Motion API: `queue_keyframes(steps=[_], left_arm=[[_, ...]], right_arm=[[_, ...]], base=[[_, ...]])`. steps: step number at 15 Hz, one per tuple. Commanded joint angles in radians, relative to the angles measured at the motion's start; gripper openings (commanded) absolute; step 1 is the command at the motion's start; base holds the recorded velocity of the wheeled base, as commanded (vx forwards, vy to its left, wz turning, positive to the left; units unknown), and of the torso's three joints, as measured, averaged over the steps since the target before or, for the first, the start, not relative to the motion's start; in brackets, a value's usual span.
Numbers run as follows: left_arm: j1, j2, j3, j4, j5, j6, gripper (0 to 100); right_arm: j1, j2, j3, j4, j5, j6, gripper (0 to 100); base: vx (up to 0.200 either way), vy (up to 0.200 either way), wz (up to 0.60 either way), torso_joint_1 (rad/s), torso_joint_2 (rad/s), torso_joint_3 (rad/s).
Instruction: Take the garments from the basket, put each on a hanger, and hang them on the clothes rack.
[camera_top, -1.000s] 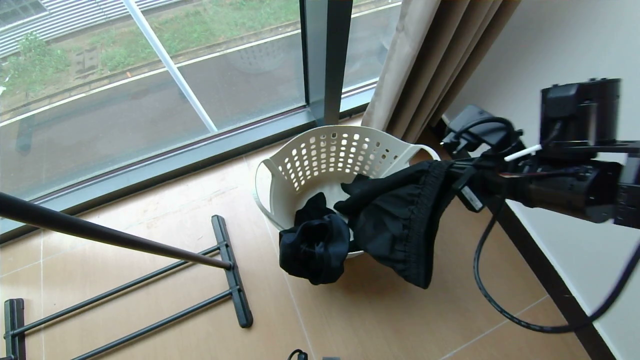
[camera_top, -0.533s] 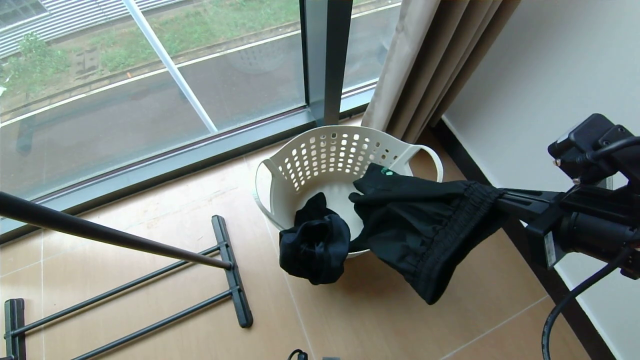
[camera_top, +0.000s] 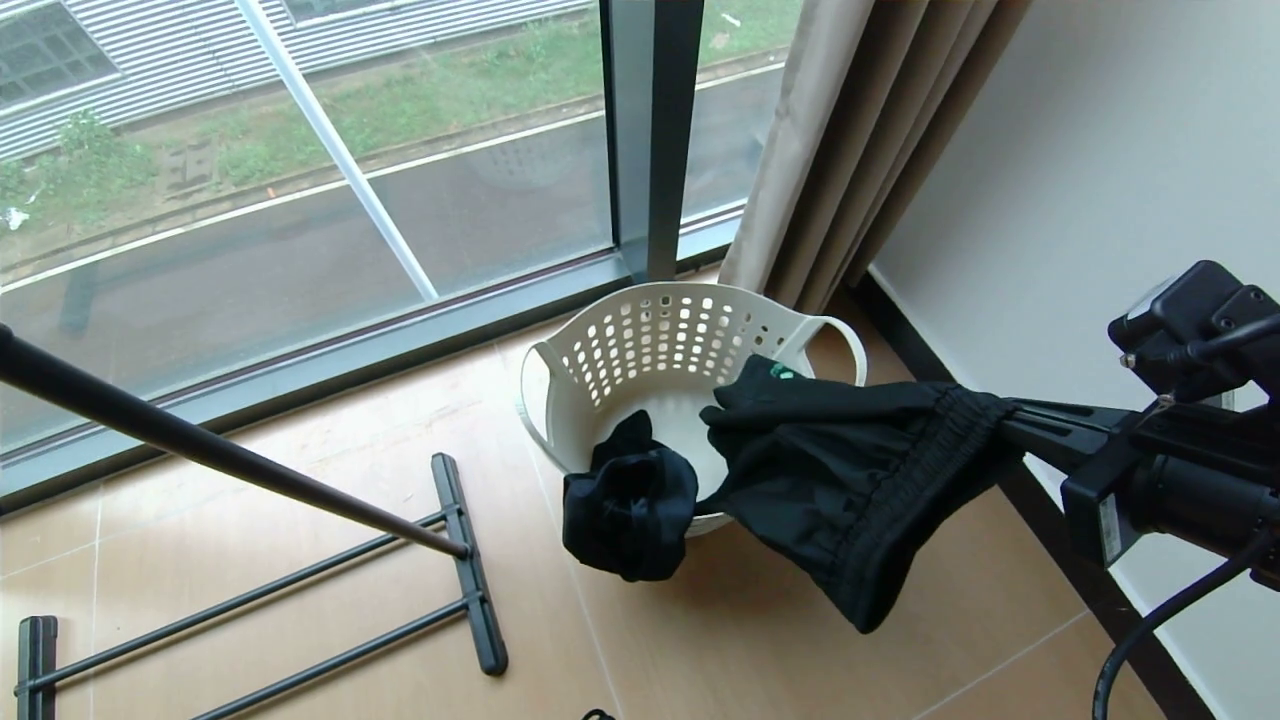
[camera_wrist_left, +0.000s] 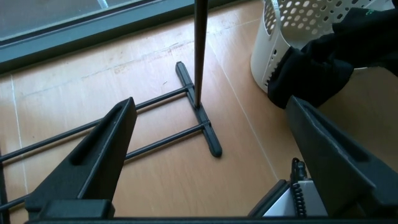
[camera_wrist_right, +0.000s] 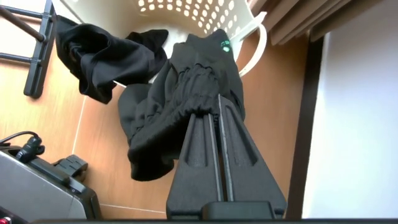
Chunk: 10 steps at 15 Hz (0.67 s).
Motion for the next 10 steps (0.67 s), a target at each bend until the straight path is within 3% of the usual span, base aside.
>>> queue_keyframes(steps=[1, 10], left_arm=[[0.0, 0.001, 0.0, 0.0, 0.0, -0.001, 100], [0.0, 0.001, 0.0, 0.0, 0.0, -0.003, 100]], right_arm=[[0.0, -0.007, 0.011, -0.023, -0.001, -0.002, 0], [-0.001, -0.009, 0.032, -0.036, -0.003, -0.005, 0]], base=[[0.0, 0.0, 0.0, 0.027, -0.05, 0.144], [0.0, 0.0, 0.0, 0.164, -0.41, -0.044]])
